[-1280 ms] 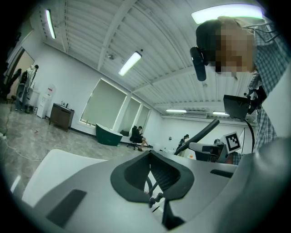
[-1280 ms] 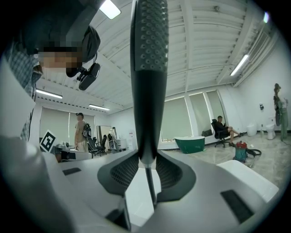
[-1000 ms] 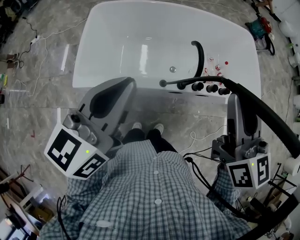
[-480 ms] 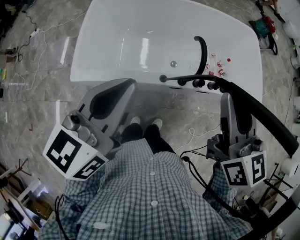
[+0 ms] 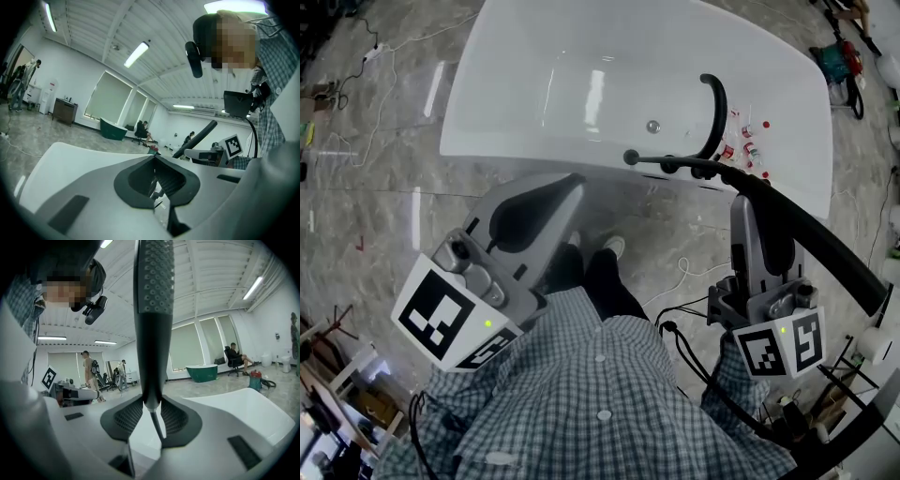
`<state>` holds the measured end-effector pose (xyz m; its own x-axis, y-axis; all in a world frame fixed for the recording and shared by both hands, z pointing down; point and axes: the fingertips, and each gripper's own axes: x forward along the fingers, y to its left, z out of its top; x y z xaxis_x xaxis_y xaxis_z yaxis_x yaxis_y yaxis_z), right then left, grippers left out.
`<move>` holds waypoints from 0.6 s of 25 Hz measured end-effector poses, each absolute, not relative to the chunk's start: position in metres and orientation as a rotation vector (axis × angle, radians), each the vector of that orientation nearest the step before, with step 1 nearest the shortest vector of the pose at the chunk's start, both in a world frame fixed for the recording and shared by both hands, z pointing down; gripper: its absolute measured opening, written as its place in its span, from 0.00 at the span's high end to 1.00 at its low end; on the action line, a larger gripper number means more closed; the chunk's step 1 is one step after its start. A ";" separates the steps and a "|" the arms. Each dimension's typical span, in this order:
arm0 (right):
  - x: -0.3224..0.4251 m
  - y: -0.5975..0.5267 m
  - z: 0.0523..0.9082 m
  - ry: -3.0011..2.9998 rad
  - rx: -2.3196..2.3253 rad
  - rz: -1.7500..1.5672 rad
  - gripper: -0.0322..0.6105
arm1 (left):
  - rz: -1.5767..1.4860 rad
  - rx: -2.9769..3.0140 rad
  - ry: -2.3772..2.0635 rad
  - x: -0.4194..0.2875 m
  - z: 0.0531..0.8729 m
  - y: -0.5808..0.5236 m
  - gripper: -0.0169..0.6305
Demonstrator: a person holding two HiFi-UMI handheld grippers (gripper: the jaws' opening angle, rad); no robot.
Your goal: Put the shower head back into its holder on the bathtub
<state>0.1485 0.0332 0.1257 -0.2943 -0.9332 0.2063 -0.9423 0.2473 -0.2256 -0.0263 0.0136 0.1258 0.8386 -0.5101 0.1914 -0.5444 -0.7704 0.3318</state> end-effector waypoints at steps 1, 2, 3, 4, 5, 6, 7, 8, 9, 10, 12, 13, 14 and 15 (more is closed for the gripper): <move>0.148 0.032 0.129 -2.458 1.841 0.489 0.76 | 0.130 2.641 -0.783 -0.025 0.128 0.013 0.96; 0.147 0.031 0.132 -2.459 1.835 0.498 0.76 | 0.133 2.641 -0.778 -0.023 0.129 0.013 0.96; 0.147 0.031 0.136 -2.459 1.828 0.507 0.76 | 0.137 2.640 -0.774 -0.022 0.131 0.014 0.96; 0.146 0.031 0.139 -2.458 1.821 0.517 0.76 | 0.142 2.638 -0.770 -0.021 0.134 0.014 0.96; 0.145 0.030 0.143 -2.456 1.815 0.525 0.76 | 0.146 2.634 -0.768 -0.021 0.136 0.015 0.96; 0.144 0.030 0.146 -2.454 1.809 0.532 0.76 | 0.147 2.629 -0.767 -0.021 0.139 0.015 0.96; 0.142 0.029 0.149 -2.453 1.803 0.539 0.76 | 0.147 2.624 -0.766 -0.022 0.142 0.015 0.96; 0.140 0.029 0.151 -2.451 1.798 0.545 0.76 | 0.146 2.618 -0.765 -0.024 0.145 0.015 0.96; 0.138 0.028 0.154 -2.451 1.793 0.550 0.76 | 0.147 2.612 -0.765 -0.025 0.148 0.015 0.96; 0.136 0.027 0.157 -2.450 1.789 0.554 0.76 | 0.149 2.607 -0.765 -0.026 0.152 0.015 0.96; 0.134 0.025 0.163 -2.448 1.782 0.563 0.76 | 0.158 2.596 -0.764 -0.028 0.161 0.013 0.96; 0.133 0.023 0.167 -2.446 1.779 0.568 0.76 | 0.160 2.589 -0.763 -0.027 0.166 0.013 0.96; 0.133 0.022 0.171 -2.444 1.776 0.576 0.76 | 0.162 2.582 -0.763 -0.026 0.170 0.012 0.96; 0.133 0.021 0.175 -2.442 1.771 0.584 0.76 | 0.163 2.576 -0.764 -0.025 0.174 0.011 0.96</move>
<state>0.1335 0.0212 0.1747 -0.3341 -0.9020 0.2734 -0.9281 0.2642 -0.2623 -0.0254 0.0111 0.1743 0.8400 -0.4898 0.2334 -0.5424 -0.7473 0.3837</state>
